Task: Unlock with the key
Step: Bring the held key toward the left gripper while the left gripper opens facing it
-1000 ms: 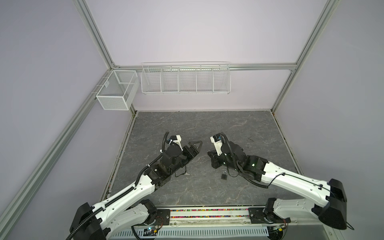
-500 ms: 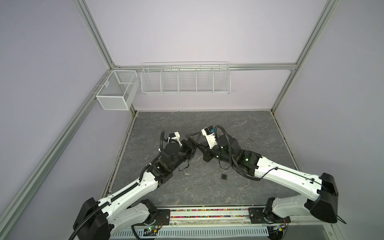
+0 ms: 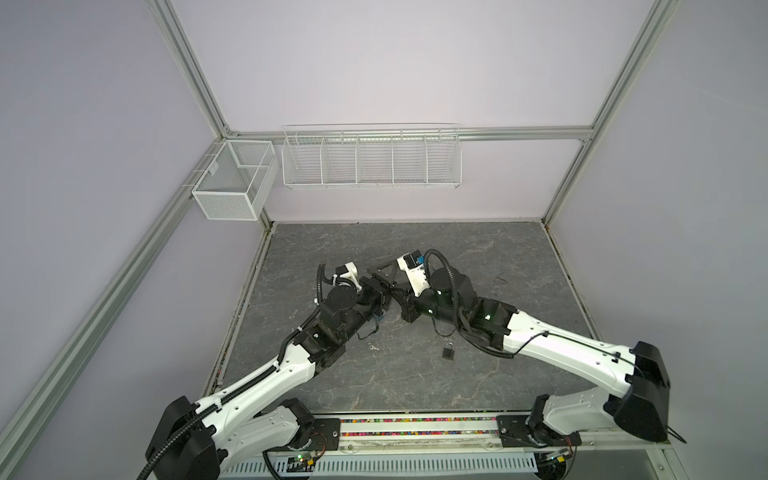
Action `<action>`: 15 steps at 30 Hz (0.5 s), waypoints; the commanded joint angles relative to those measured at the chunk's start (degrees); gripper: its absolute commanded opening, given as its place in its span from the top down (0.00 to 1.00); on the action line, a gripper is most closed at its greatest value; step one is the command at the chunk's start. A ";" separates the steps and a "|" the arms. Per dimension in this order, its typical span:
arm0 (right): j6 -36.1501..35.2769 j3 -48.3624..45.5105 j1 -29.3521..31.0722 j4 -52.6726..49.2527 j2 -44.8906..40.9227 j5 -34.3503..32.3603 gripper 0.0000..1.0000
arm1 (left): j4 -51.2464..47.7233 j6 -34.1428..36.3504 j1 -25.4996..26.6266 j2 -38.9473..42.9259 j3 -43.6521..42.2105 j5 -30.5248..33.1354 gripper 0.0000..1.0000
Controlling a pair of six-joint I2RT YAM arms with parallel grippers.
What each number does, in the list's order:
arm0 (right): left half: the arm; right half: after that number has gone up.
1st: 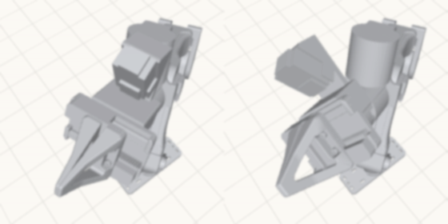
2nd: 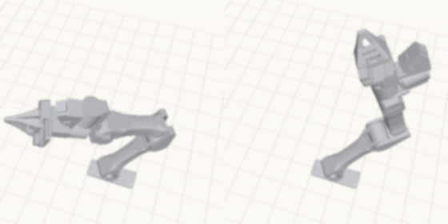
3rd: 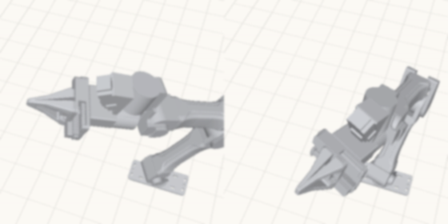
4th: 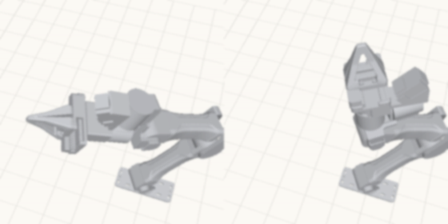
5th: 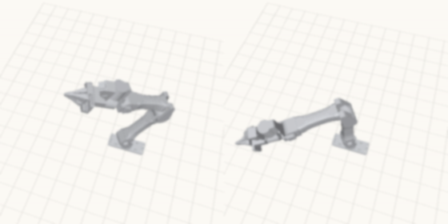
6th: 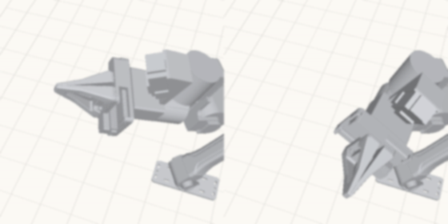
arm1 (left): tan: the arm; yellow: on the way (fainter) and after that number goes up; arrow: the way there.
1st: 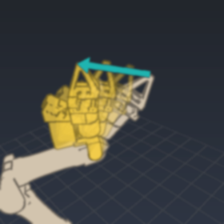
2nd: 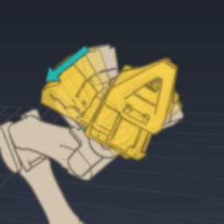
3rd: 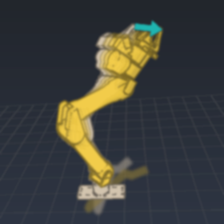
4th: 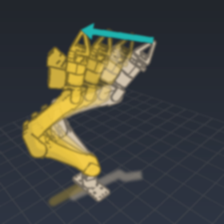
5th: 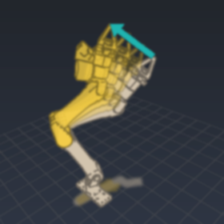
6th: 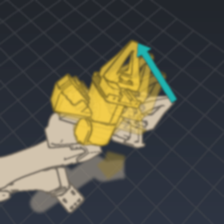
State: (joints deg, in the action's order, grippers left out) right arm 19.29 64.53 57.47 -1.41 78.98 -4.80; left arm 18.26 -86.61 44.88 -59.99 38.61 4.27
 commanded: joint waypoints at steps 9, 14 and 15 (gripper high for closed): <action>-1.52 -3.79 -0.23 1.15 -5.46 -1.62 0.94 | 0.92 -0.30 -0.59 1.05 -0.97 2.31 0.36; -1.85 -4.43 -0.20 0.79 -5.94 -2.33 0.94 | 1.06 -0.36 -0.59 1.17 -1.46 2.88 0.46; -1.80 -4.74 -0.31 0.93 -6.09 -2.56 0.94 | 1.20 -0.40 -0.59 1.25 -1.65 2.97 0.49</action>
State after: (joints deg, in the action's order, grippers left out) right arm 18.79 61.30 57.45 -1.43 74.35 -5.93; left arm 18.37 -86.46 44.62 -59.35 37.98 6.13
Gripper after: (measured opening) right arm 0.066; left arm 0.526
